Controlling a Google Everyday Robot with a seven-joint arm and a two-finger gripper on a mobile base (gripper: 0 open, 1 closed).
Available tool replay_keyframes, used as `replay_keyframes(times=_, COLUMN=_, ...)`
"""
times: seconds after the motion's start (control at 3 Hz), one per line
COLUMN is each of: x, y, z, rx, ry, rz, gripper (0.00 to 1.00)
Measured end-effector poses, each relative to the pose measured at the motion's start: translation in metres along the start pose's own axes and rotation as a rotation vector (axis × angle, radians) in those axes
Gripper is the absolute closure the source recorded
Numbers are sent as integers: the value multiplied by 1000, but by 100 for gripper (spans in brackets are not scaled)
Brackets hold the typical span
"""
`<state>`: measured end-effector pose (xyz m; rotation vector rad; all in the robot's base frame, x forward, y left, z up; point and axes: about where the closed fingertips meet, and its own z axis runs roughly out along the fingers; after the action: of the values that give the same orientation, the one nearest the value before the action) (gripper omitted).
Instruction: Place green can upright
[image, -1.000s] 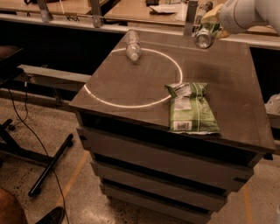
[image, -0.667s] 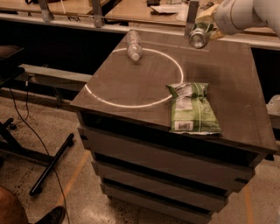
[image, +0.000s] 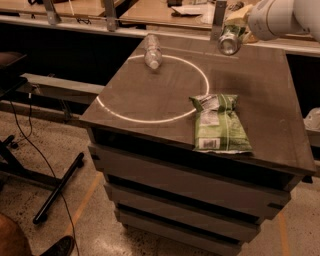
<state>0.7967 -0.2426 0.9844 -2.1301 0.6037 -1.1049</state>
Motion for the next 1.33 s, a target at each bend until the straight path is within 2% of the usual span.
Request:
replay_keyframes(times=0.33, x=27, y=14, z=-23, rx=238, ry=69, rz=31, gripper=100)
replay_keyframes(times=0.67, x=30, y=5, z=-47, rx=430, ry=64, rz=27, gripper=100)
replay_keyframes(times=1.0, x=25, y=-5, z=-60, rx=494, ry=57, rz=-107, gripper=100)
replay_keyframes(times=1.33, x=22, y=-7, z=-58, rx=495, ry=70, rz=-208, gripper=100)
